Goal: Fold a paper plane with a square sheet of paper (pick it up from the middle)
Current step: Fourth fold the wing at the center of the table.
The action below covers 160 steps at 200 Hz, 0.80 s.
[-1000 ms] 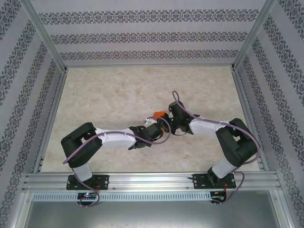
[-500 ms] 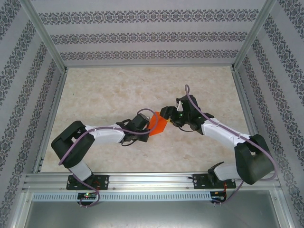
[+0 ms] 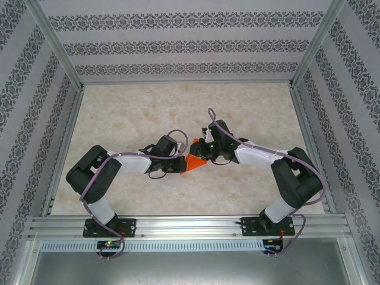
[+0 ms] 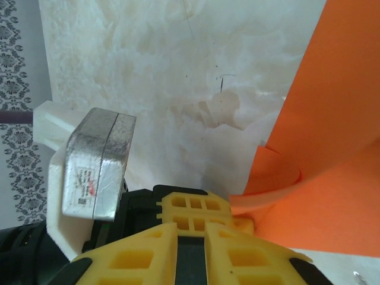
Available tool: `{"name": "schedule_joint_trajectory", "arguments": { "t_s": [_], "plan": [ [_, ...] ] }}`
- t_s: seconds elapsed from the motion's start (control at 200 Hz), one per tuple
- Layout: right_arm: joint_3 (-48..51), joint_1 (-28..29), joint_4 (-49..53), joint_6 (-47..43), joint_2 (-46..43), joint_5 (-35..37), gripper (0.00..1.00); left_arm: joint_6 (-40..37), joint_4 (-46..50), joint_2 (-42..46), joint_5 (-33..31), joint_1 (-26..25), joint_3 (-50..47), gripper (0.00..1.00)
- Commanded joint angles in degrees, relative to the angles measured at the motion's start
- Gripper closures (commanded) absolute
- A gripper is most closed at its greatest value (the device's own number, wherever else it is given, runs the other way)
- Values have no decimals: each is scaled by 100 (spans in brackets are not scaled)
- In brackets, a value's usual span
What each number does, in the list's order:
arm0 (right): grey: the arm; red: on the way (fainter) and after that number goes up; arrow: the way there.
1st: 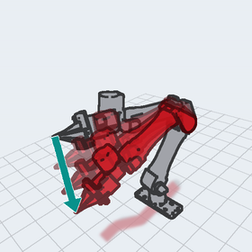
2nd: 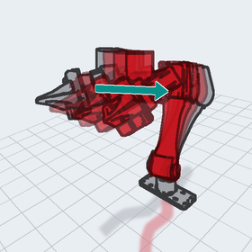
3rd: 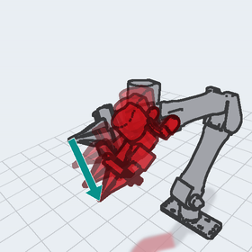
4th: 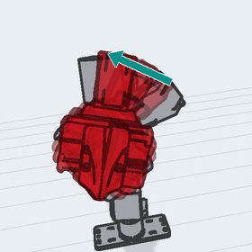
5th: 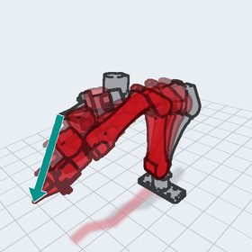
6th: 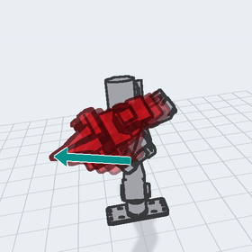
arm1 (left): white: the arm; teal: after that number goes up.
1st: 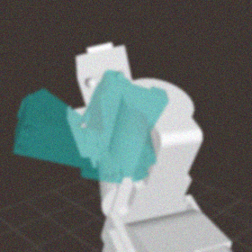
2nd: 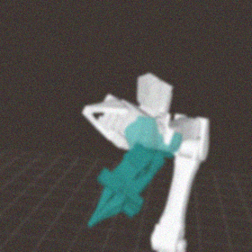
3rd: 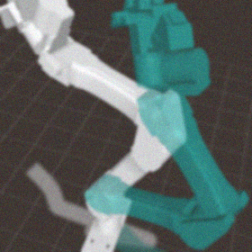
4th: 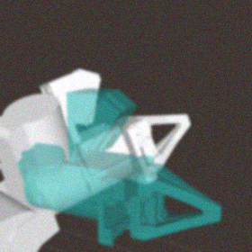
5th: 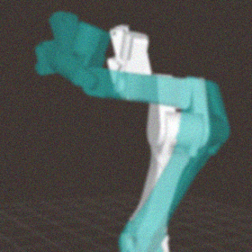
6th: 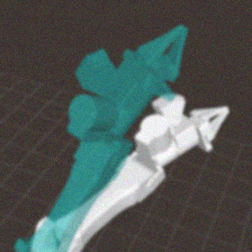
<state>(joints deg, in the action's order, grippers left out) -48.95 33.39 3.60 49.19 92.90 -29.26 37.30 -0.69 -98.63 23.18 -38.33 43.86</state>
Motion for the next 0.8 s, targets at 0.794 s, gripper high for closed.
{"name": "schedule_joint_trajectory", "arguments": {
  "t_s": [0.794],
  "plan": [
    [-280,-210,-390,189,888,473,85,-35,301,-391,751,297,405,78]
  ]
}}
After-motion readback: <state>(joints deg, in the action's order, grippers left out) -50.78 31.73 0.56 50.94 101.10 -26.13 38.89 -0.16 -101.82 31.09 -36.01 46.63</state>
